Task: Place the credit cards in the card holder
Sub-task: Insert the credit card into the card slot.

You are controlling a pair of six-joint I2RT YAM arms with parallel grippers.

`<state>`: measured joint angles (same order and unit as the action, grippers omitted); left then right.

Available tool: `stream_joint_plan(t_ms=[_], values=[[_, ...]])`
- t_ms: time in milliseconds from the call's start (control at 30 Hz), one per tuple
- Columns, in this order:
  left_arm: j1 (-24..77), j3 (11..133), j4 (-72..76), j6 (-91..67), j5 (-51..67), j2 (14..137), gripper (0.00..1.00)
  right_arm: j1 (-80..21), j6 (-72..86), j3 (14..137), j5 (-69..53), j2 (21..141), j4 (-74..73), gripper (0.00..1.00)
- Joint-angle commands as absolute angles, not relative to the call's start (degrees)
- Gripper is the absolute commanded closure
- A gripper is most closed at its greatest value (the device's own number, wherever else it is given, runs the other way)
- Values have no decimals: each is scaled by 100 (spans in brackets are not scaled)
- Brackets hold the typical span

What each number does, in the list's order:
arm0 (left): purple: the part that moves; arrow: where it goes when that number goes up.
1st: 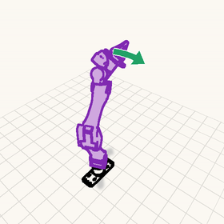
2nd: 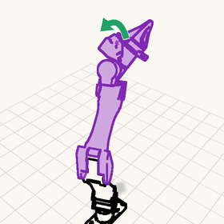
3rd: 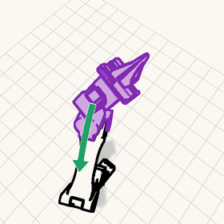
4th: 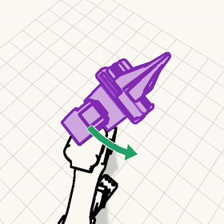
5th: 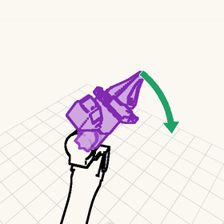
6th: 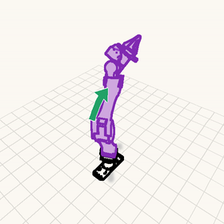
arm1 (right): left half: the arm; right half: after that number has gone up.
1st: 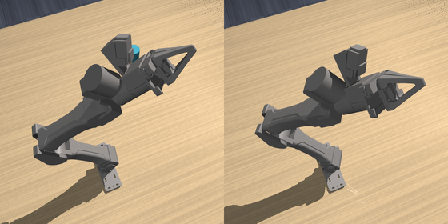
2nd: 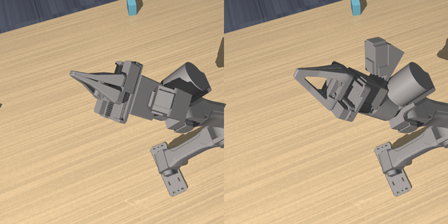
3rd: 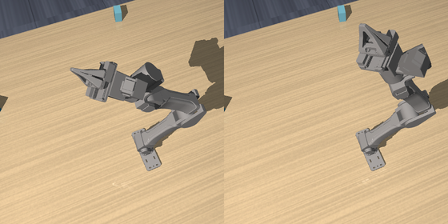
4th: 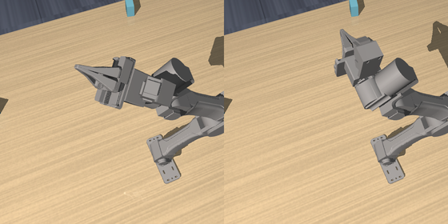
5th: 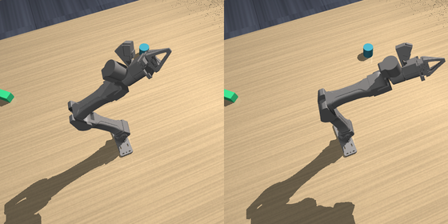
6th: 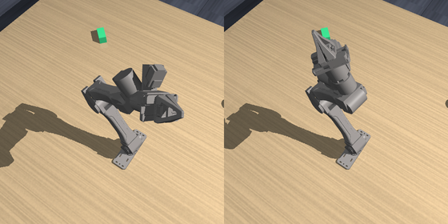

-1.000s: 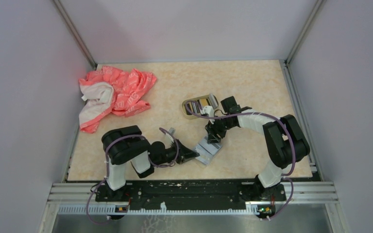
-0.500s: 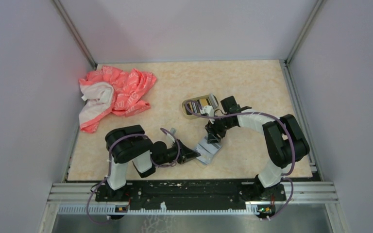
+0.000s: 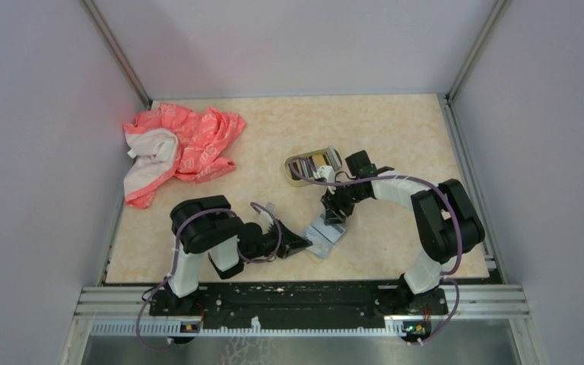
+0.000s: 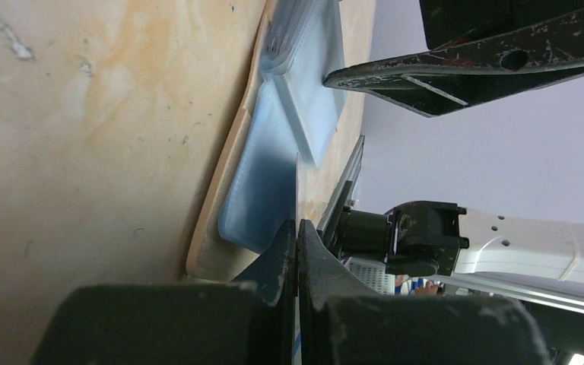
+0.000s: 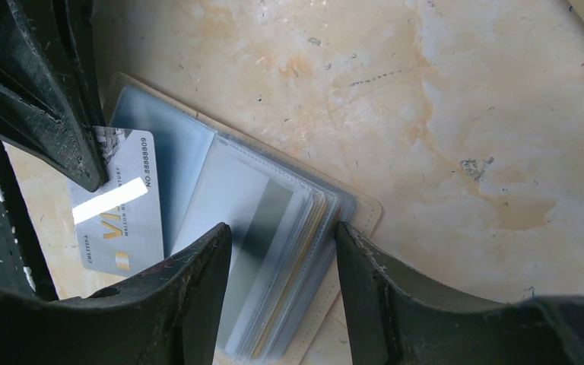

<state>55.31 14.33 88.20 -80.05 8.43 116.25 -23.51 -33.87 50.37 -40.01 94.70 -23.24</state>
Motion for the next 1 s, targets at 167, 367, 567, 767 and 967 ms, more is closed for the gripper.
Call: stream_joint_plan(t_ms=[167, 367, 567, 767, 967], values=[[5572, 1258, 10254, -7973, 846, 11335, 100, -2417, -3406, 5150, -4113, 9571, -2435, 48], [5572, 1376, 10231, -7973, 932, 11274, 100, -2415, -3401, 5159, -4096, 9580, -2444, 48], [5567, 1452, 10272, -8016, 898, 11486, 100, -2417, -3349, 5170, -4009, 9514, -2422, 48], [5555, 1450, 10271, -7998, 814, 11607, 100, -2373, -3364, 5177, -4002, 9438, -2433, 48], [5528, 1502, 10273, -8024, 814, 11713, 100, -2373, -3375, 5183, -4025, 9452, -2457, 48]])
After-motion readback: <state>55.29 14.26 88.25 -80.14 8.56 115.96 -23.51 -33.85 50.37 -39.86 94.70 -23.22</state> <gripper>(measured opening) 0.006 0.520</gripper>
